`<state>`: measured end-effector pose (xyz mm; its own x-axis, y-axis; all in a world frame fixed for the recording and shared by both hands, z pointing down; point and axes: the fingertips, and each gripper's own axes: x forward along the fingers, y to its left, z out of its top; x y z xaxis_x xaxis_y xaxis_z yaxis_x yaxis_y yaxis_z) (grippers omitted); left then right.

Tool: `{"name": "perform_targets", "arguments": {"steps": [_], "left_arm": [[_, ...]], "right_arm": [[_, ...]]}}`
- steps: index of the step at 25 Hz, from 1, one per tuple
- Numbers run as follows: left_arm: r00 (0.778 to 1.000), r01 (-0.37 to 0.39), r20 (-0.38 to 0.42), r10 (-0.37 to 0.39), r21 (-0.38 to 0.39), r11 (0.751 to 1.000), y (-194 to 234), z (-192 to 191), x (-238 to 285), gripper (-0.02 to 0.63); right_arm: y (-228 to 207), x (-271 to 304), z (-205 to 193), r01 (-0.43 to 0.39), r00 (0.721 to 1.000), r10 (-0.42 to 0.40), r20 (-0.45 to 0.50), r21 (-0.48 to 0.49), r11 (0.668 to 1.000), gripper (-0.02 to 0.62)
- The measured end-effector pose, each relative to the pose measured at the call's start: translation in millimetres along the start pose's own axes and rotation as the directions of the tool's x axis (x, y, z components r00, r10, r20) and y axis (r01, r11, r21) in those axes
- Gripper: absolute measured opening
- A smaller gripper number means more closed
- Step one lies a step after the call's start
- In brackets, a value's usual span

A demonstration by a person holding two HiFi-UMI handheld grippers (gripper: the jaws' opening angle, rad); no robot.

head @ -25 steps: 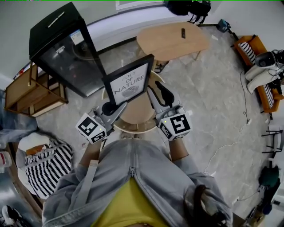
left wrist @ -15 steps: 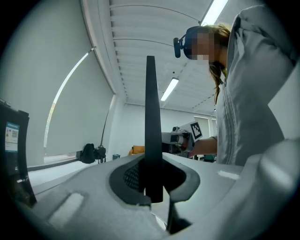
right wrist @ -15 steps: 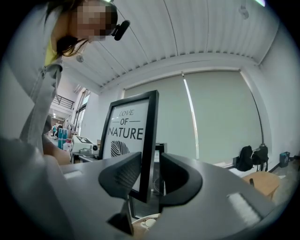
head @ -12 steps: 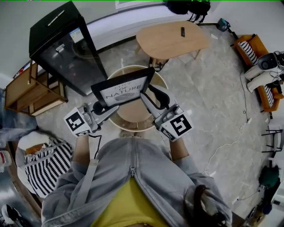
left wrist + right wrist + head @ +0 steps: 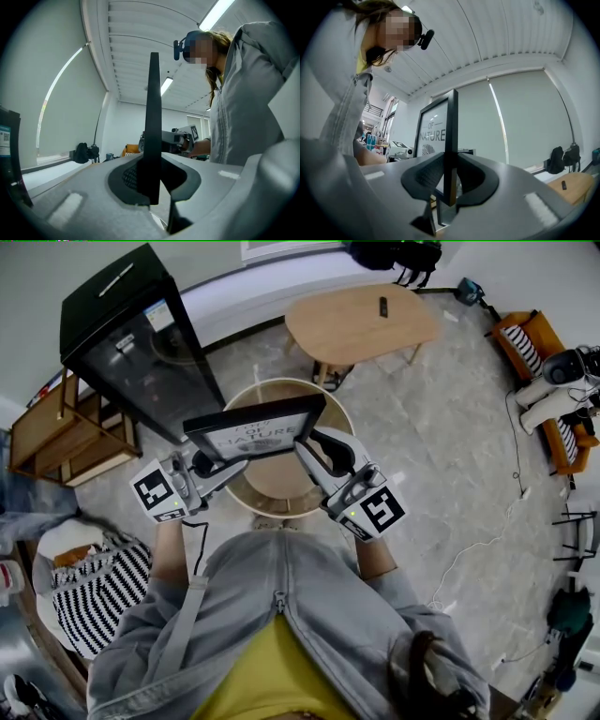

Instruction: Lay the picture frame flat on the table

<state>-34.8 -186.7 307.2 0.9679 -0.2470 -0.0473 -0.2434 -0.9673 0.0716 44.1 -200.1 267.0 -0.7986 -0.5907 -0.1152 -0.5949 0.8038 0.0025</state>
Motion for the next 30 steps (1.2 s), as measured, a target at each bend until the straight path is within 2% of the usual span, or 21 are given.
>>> {"name": "perform_targets", "arguments": {"steps": [3,7,11,14,20,22,30], "left_arm": [[0.995,-0.084,0.054,0.084,-0.004,0.996,13.6,8.0,1.5,0.064],[0.984,-0.174,0.041,0.174,-0.009,0.985,25.1,8.0,8.9,0.118],[0.961,-0.263,0.062,0.269,-0.088,0.961,38.0,4.0,9.4,0.149],[0.943,-0.316,0.075,0.325,-0.11,0.942,44.9,3.0,2.0,0.149],[0.941,-0.328,0.057,0.334,-0.09,0.94,46.7,11.8,8.5,0.146],[0.944,-0.326,0.026,0.329,-0.09,0.941,47.6,6.8,8.7,0.106],[0.939,-0.343,-0.038,0.341,-0.157,0.926,54.9,-27.9,9.5,0.089]], "right_arm": [[-2.8,-1.8,-2.7,0.048,0.999,-0.048,-0.004,-0.022,0.999,0.081],[-15.7,-13.0,-13.6,0.117,0.993,-0.117,-0.004,0.011,0.993,0.081],[-29.5,-23.6,-22.7,0.196,0.981,-0.196,0.001,0.073,0.978,0.081],[-35.2,-27.8,-31.6,0.231,0.973,-0.231,-0.01,0.091,0.969,0.081],[-38.4,-35.0,-41.0,0.253,0.967,-0.25,-0.04,0.079,0.964,0.081],[-37.7,-32.9,-46.3,0.258,0.966,-0.254,-0.054,0.084,0.962,0.081],[-46.7,-32.2,-82.5,0.284,0.955,-0.264,-0.135,0.152,0.947,0.081]]}}
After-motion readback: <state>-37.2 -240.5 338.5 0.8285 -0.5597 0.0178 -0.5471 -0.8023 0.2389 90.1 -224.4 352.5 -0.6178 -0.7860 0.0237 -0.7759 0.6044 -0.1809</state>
